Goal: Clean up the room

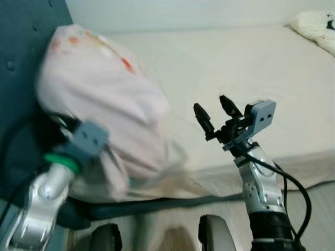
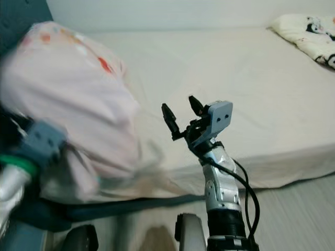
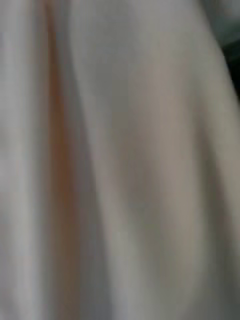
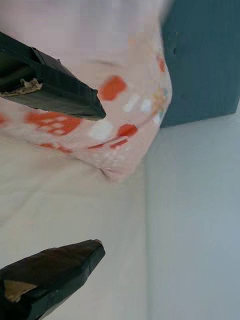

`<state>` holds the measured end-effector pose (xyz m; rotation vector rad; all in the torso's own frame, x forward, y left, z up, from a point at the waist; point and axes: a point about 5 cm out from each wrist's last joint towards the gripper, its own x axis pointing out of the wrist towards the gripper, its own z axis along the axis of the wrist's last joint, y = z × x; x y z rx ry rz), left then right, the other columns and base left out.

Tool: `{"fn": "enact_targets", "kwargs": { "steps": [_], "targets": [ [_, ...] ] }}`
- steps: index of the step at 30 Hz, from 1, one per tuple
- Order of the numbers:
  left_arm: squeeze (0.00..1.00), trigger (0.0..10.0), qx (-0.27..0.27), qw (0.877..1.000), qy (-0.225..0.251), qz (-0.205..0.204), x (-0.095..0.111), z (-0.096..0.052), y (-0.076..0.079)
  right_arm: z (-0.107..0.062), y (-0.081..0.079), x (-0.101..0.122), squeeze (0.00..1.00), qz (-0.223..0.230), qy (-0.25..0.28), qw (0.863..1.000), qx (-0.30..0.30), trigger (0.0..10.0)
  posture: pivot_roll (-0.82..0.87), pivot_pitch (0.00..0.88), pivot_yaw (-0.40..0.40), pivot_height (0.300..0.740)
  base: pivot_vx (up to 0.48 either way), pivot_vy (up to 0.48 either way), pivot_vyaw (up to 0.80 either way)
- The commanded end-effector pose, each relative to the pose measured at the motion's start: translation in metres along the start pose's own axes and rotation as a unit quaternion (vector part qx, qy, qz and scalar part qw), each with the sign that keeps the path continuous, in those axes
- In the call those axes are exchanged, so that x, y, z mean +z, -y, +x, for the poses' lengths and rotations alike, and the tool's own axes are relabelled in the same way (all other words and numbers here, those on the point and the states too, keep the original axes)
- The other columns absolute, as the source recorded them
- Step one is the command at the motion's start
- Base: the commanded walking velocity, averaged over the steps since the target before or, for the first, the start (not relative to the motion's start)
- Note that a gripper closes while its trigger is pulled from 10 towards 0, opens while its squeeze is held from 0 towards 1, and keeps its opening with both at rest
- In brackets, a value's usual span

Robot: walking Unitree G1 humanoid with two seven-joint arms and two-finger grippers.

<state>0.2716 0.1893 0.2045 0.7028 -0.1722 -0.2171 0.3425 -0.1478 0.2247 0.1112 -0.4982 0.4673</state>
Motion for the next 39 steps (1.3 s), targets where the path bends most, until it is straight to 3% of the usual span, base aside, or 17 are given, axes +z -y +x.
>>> {"fn": "enact_targets", "kwargs": {
  "steps": [1,7,8,9,10,12,13,14,15,19,22,25,31,35,37,38,39],
  "targets": [
    [0.0,10.0,-0.055,0.998,0.043,0.002,0.016,-0.004,0.01,-0.001,-0.001,-0.001,0.0,0.008,-0.004,1.0,-0.008,10.0,0.01,0.11,0.056,0.563,0.0,0.0,0.0],
    [0.0,10.0,-0.125,0.989,0.041,-0.065,0.025,0.013,0.042,0.011,-0.002,0.002,0.0,0.012,-0.001,1.0,-0.011,10.0,0.0,0.086,0.047,0.563,0.0,0.0,0.0],
    [0.0,10.0,-0.107,0.987,0.013,-0.117,0.025,0.028,0.048,0.013,-0.003,0.003,0.0,0.013,-0.001,1.0,-0.011,10.0,0.0,0.08,0.049,0.563,0.0,0.0,0.0],
    [0.0,10.0,-0.074,0.969,-0.036,-0.233,0.028,0.05,0.054,0.014,-0.005,0.004,0.0,0.016,-0.004,1.0,-0.013,10.0,-0.01,0.077,0.047,0.563,0.0,0.0,0.0],
    [0.0,10.0,-0.069,0.954,-0.053,-0.287,0.03,0.057,0.056,0.014,-0.006,0.004,0.0,0.016,-0.006,1.0,-0.013,10.0,-0.01,0.077,0.047,0.563,0.0,0.0,0.0],
    [0.0,10.0,-0.071,0.965,-0.08,-0.238,0.026,0.065,0.061,0.014,-0.007,0.002,0.0,0.017,-0.009,1.0,-0.014,10.0,-0.02,0.075,0.055,0.563,0.0,0.0,0.0],
    [0.0,10.0,-0.057,0.985,-0.073,-0.146,0.02,0.064,0.057,0.013,-0.008,0.002,0.0,0.017,-0.01,1.0,-0.014,10.0,-0.02,0.078,0.061,0.563,0.0,0.0,0.0],
    [0.0,10.0,-0.057,0.985,-0.073,-0.146,0.02,0.064,0.057,0.013,-0.008,0.002,0.0,0.017,-0.01,1.0,-0.014,10.0,-0.02,0.078,0.061,0.563,0.0,0.0,0.0],
    [0.0,10.0,-0.039,0.995,-0.082,-0.031,0.001,0.058,0.045,0.011,-0.009,0.001,0.0,0.019,-0.013,1.0,-0.017,10.0,-0.02,0.083,0.065,0.563,0.0,0.0,0.0],
    [0.0,10.0,0.013,0.989,-0.139,0.045,-0.034,0.042,0.017,0.007,-0.009,-0.002,0.0,0.022,-0.019,0.999,-0.023,10.0,-0.01,0.095,0.069,0.563,0.0,0.0,0.0],
    [0.0,10.0,0.03,0.985,-0.16,0.051,-0.042,0.036,0.01,0.005,-0.009,-0.003,0.0,0.023,-0.021,0.999,-0.024,10.0,-0.01,0.095,0.069,0.563,0.0,0.0,0.0],
    [0.0,10.0,0.163,0.955,-0.247,0.04,-0.074,0.001,-0.034,0.003,-0.011,-0.007,0.0,0.03,-0.029,0.999,-0.024,10.0,0.01,0.111,0.061,0.563,0.0,0.0,0.0],
    [0.0,10.0,0.238,0.937,-0.254,-0.002,-0.079,-0.023,-0.053,0.004,-0.014,-0.009,0.0,0.034,-0.035,0.999,-0.018,10.0,0.02,0.13,0.053,0.563,0.0,0.0,0.0],
    [0.0,10.0,0.23,0.944,-0.234,-0.043,-0.078,-0.03,-0.054,0.004,-0.015,-0.01,0.0,0.035,-0.037,0.999,-0.017,10.0,0.03,0.133,0.053,0.563,0.0,0.0,0.0],
    [0.0,10.0,0.115,0.964,-0.203,-0.124,-0.077,-0.04,-0.041,0.004,-0.016,-0.012,0.0,0.038,-0.04,0.998,-0.016,10.0,0.03,0.141,0.051,0.563,0.0,0.0,0.0],
    [0.0,10.0,0.115,0.964,-0.203,-0.124,-0.077,-0.04,-0.041,0.004,-0.016,-0.012,0.0,0.038,-0.04,0.998,-0.016,10.0,0.03,0.141,0.051,0.563,0.0,0.0,0.0],
    [0.0,10.0,0.028,0.97,-0.192,-0.147,-0.075,-0.046,-0.028,0.004,-0.017,-0.012,0.0,0.04,-0.041,0.998,-0.016,10.0,0.04,0.142,0.051,0.563,0.0,0.0,0.0]
  ]
}}
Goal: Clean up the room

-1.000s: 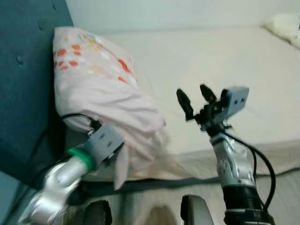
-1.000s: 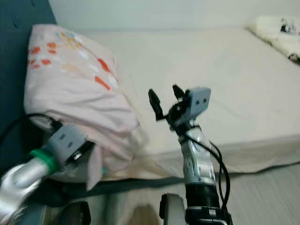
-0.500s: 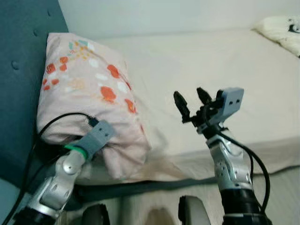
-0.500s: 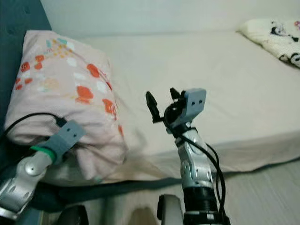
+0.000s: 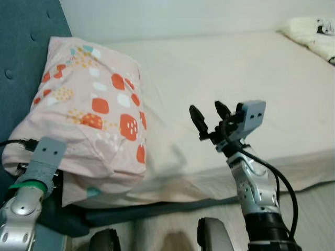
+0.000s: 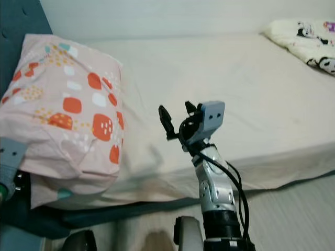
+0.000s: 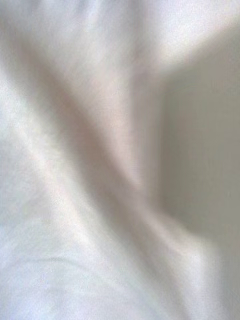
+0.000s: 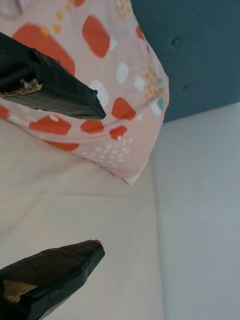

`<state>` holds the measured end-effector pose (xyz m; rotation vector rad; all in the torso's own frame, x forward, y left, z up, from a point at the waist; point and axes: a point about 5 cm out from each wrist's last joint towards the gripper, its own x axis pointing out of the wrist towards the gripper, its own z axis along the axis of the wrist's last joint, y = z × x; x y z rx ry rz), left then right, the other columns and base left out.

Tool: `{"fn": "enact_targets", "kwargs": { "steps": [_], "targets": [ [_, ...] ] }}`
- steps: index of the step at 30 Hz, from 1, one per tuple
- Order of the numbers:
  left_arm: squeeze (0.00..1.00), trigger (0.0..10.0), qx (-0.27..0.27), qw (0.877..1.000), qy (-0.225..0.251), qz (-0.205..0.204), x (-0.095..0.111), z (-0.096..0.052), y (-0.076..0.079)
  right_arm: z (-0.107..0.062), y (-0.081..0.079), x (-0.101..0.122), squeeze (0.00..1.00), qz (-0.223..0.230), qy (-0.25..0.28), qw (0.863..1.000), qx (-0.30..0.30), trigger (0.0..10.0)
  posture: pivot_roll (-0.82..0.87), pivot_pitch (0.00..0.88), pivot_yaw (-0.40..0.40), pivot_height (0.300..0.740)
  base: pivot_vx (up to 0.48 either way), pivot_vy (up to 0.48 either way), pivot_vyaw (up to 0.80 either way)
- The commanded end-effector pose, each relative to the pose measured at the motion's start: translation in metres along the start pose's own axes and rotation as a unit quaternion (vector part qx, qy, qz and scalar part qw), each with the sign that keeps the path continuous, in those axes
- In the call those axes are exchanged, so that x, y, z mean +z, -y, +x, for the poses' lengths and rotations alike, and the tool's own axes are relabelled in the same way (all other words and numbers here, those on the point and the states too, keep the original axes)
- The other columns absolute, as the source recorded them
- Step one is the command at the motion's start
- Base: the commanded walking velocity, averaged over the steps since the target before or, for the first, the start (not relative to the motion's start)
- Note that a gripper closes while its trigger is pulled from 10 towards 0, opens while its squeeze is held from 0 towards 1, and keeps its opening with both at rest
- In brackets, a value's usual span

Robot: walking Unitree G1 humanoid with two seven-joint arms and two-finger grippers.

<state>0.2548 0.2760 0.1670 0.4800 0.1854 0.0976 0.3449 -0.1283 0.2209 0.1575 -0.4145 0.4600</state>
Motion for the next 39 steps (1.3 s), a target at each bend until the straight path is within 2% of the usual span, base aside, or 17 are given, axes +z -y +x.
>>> {"fn": "enact_targets", "kwargs": {
  "steps": [1,4,6,13,15,17,19,20,21,22,25,26,27,29,31,36,39],
  "targets": [
    [0.0,10.0,-0.149,0.989,-0.003,0.007,-0.009,-0.015,0.021,-0.003,-0.002,-0.004,0.0,0.012,-0.007,1.0,-0.002,10.0,0.04,0.142,0.052,0.563,0.0,0.0,0.0],
    [0.0,10.0,-0.176,0.983,-0.01,0.047,-0.02,-0.021,0.028,-0.003,-0.003,-0.004,0.0,0.013,-0.006,1.0,-0.001,10.0,0.03,0.142,0.053,0.563,0.0,0.0,0.0],
    [0.0,10.0,-0.154,0.986,-0.017,0.054,-0.026,-0.02,0.024,-0.003,-0.002,-0.003,0.0,0.012,-0.005,1.0,-0.002,10.0,0.03,0.139,0.051,0.563,0.0,0.0,0.0],
    [0.0,10.0,-0.15,0.987,-0.021,0.047,-0.033,-0.024,0.017,-0.005,-0.001,-0.003,0.0,0.011,-0.006,1.0,-0.003,10.0,0.03,0.145,0.047,0.563,0.0,0.0,0.0],
    [0.0,10.0,-0.261,0.965,-0.004,0.021,-0.028,-0.046,0.02,-0.006,-0.001,-0.003,0.0,0.012,-0.008,1.0,-0.001,10.0,0.03,0.145,0.046,0.563,0.0,0.0,0.0],
    [0.0,10.0,-0.261,0.965,-0.004,0.021,-0.028,-0.046,0.02,-0.006,-0.001,-0.003,0.0,0.012,-0.008,1.0,-0.001,10.0,0.03,0.145,0.046,0.563,0.0,0.0,0.0],
    [0.0,10.0,-0.386,0.922,0.019,-0.003,-0.012,-0.072,0.023,-0.005,-0.003,-0.001,0.0,0.014,-0.002,1.0,0.0,10.0,0.03,0.147,0.042,0.563,0.0,0.0,0.0],
    [0.0,10.0,-0.386,0.922,0.019,-0.003,-0.012,-0.072,0.023,-0.005,-0.003,-0.001,0.0,0.014,-0.002,1.0,0.0,10.0,0.03,0.147,0.042,0.563,0.0,0.0,0.0],
    [0.0,10.0,-0.413,0.908,0.055,-0.034,0.009,-0.076,0.021,-0.006,-0.003,0.001,0.0,0.017,0.004,1.0,-0.003,10.0,0.03,0.147,0.036,0.563,0.0,0.0,0.0],
    [0.0,10.0,-0.413,0.908,0.055,-0.034,0.009,-0.076,0.021,-0.006,-0.003,0.001,0.0,0.017,0.004,1.0,-0.003,10.0,0.03,0.147,0.036,0.563,0.0,0.0,0.0],
    [0.0,10.0,-0.373,0.891,0.235,-0.113,0.093,-0.063,0.007,-0.008,-0.004,0.0,0.0,0.01,-0.001,1.0,-0.011,10.0,0.03,0.14,0.023,0.563,0.0,0.0,0.0],
    [0.0,10.0,-0.359,0.886,0.265,-0.125,0.107,-0.06,0.005,-0.009,-0.004,-0.001,0.0,0.007,-0.004,1.0,-0.012,10.0,0.02,0.139,0.022,0.563,0.0,0.0,0.0],
    [0.0,10.0,-0.359,0.886,0.265,-0.125,0.107,-0.06,0.005,-0.009,-0.004,-0.001,0.0,0.007,-0.004,1.0,-0.012,10.0,0.02,0.139,0.022,0.563,0.0,0.0,0.0],
    [0.0,10.0,-0.29,0.895,0.318,-0.122,0.131,-0.048,0.009,-0.009,-0.004,-0.003,0.0,0.007,-0.007,1.0,-0.015,10.0,0.02,0.134,0.019,0.563,0.0,0.0,0.0],
    [0.0,10.0,-0.192,0.918,0.338,-0.083,0.143,-0.031,0.02,-0.009,-0.004,-0.005,0.0,0.006,-0.01,1.0,-0.02,10.0,0.01,0.13,0.016,0.563,0.0,0.0,0.0],
    [0.0,10.0,-0.124,0.933,0.333,-0.056,0.143,-0.019,0.034,-0.01,-0.004,-0.008,0.0,-0.01,-0.019,0.999,-0.029,10.0,0.0,0.127,0.019,0.563,0.0,0.0,0.0],
    [0.0,10.0,-0.094,0.941,0.316,-0.069,0.138,-0.014,0.037,-0.013,-0.002,-0.01,0.0,-0.024,-0.02,0.999,-0.042,10.0,-0.01,0.122,0.022,0.572,0.0,0.0,0.0]
  ]
}}
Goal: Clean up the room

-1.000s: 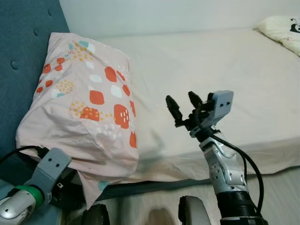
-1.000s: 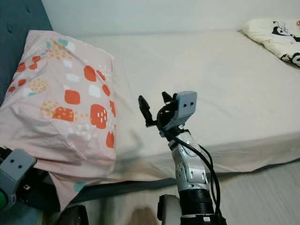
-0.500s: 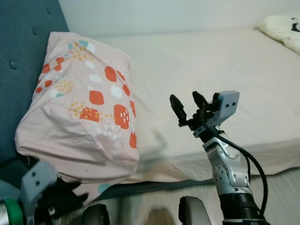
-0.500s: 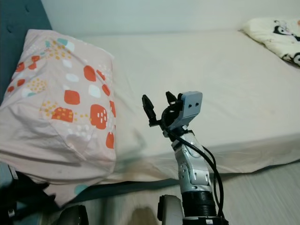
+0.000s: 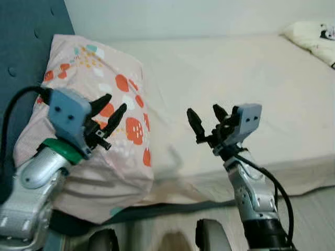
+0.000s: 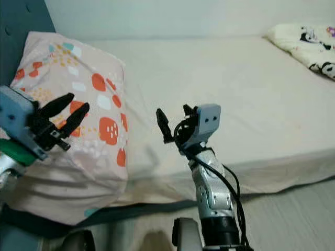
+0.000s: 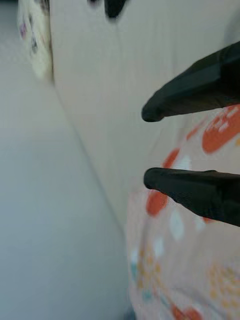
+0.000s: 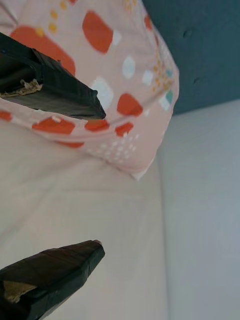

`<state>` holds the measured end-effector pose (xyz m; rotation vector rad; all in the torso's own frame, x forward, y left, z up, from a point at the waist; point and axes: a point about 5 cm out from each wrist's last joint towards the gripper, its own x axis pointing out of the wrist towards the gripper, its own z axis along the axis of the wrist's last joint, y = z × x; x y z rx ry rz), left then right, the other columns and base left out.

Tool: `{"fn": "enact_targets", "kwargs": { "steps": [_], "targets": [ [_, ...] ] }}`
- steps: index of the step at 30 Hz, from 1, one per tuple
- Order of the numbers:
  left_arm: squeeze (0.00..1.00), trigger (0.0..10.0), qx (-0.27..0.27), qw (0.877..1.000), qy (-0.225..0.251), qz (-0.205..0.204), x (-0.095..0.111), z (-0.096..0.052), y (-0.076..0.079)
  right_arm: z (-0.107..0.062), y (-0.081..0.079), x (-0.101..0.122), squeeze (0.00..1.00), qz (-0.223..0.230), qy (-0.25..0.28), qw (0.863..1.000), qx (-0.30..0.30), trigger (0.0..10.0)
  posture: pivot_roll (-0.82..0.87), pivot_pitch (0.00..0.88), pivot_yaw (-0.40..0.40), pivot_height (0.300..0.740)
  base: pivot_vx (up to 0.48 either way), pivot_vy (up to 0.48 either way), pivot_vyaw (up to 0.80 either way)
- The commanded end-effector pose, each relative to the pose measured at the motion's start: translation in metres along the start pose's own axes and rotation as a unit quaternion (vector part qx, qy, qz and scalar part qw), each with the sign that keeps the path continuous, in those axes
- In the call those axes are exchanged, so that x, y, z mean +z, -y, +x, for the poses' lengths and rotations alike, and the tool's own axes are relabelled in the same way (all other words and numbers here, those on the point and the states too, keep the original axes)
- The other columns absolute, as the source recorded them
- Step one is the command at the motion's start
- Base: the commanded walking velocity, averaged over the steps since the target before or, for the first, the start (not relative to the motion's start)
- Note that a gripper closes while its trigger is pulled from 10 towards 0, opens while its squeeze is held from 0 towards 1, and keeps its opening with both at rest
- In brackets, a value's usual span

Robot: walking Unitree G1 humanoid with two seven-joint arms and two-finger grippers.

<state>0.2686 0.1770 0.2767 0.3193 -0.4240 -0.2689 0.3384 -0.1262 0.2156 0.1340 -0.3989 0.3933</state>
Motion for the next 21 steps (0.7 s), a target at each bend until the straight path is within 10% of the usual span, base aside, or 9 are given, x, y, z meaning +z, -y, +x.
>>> {"fn": "enact_targets", "kwargs": {
  "steps": [1,21],
  "targets": [
    [0.0,10.0,0.016,1.0,-0.012,0.008,-0.005,-0.001,0.0,-0.006,0.003,-0.007,0.0,-0.007,-0.012,1.0,-0.011,10.0,-0.01,0.122,0.022,0.572,0.0,0.0,0.0],
    [0.0,10.0,0.08,0.992,-0.066,-0.07,-0.037,0.018,0.029,-0.008,0.004,-0.007,0.0,-0.029,-0.001,0.999,-0.025,10.0,-0.02,0.083,0.024,0.65,0.0,0.0,0.0]
  ]
}}
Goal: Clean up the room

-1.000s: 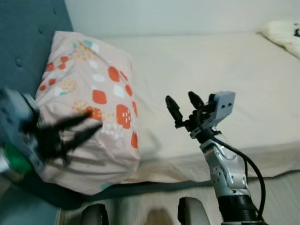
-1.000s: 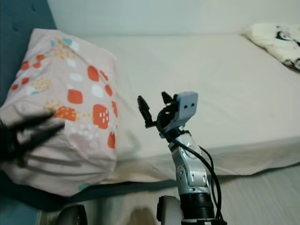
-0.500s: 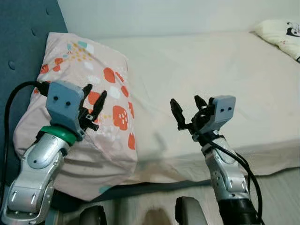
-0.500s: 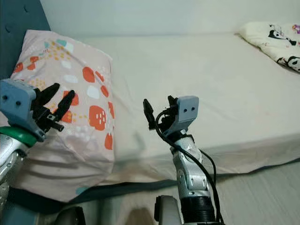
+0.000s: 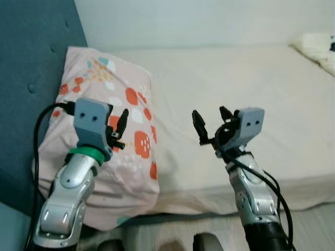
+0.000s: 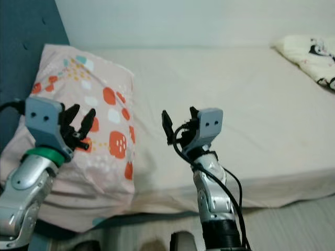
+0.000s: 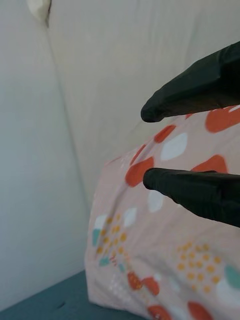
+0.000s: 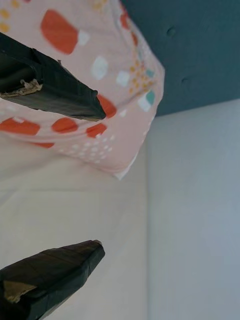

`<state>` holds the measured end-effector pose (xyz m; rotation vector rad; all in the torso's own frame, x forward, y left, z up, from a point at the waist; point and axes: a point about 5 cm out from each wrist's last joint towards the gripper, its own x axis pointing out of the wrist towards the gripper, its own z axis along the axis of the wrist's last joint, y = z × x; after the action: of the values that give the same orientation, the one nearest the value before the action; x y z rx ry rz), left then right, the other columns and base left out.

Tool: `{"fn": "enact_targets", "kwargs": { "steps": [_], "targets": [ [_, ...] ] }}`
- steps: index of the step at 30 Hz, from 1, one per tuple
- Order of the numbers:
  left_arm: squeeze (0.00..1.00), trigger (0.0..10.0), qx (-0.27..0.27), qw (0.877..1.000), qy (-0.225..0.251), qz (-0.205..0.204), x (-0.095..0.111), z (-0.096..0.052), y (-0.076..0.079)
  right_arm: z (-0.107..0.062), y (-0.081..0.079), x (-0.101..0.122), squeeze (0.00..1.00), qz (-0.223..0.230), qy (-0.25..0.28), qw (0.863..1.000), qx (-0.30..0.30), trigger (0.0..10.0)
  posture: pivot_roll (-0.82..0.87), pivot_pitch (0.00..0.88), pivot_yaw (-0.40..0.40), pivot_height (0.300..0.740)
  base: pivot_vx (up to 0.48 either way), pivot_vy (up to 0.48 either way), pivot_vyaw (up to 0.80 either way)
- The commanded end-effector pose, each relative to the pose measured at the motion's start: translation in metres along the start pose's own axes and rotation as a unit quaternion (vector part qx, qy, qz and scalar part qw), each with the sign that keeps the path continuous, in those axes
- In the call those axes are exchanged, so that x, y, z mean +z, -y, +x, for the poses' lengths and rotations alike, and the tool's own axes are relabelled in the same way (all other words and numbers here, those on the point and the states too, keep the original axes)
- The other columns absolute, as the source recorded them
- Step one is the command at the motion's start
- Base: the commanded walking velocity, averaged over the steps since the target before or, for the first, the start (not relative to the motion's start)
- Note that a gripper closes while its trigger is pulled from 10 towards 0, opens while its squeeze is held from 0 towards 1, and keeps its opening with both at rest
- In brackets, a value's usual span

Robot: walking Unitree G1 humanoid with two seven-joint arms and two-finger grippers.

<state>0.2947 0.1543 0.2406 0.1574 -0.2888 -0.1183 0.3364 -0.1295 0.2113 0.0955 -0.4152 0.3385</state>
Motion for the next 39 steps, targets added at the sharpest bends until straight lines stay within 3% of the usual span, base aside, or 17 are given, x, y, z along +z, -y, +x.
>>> {"fn": "enact_targets", "kwargs": {
  "steps": [1,20,28,35,37,39],
  "targets": [
    [0.0,10.0,0.0,1.0,0.003,0.004,0.0,0.002,0.001,-0.004,0.001,-0.004,0.0,-0.005,-0.006,1.0,-0.003,10.0,-0.02,0.082,0.024,0.655,0.0,0.0,0.0],
    [0.0,10.0,-0.011,1.0,-0.003,-0.001,-0.013,0.013,0.02,-0.004,0.006,-0.005,0.0,-0.011,-0.007,1.0,-0.007,10.0,-0.04,0.071,0.025,0.737,0.0,0.0,0.0],
    [0.0,10.0,-0.014,1.0,-0.007,0.002,-0.018,0.012,0.021,-0.006,0.006,-0.007,0.0,-0.01,-0.008,1.0,-0.01,10.0,-0.04,0.072,0.026,0.74,0.0,0.0,0.0],
    [0.0,10.0,-0.03,0.998,-0.058,-0.002,-0.05,0.002,0.03,-0.021,-0.001,-0.034,0.0,-0.018,-0.049,0.998,-0.023,10.0,-0.05,0.063,0.024,0.74,0.0,0.0,0.0],
    [0.0,10.0,-0.03,0.998,-0.058,-0.002,-0.05,0.002,0.03,-0.021,-0.001,-0.034,0.0,-0.018,-0.049,0.998,-0.023,10.0,-0.05,0.063,0.024,0.74,0.0,0.0,0.0],
    [0.0,10.0,-0.044,0.996,-0.081,0.005,-0.065,-0.005,0.033,-0.033,-0.002,-0.045,0.0,-0.027,-0.062,0.997,-0.038,10.0,-0.06,0.057,0.026,0.74,0.0,0.0,0.0]
  ]
}}
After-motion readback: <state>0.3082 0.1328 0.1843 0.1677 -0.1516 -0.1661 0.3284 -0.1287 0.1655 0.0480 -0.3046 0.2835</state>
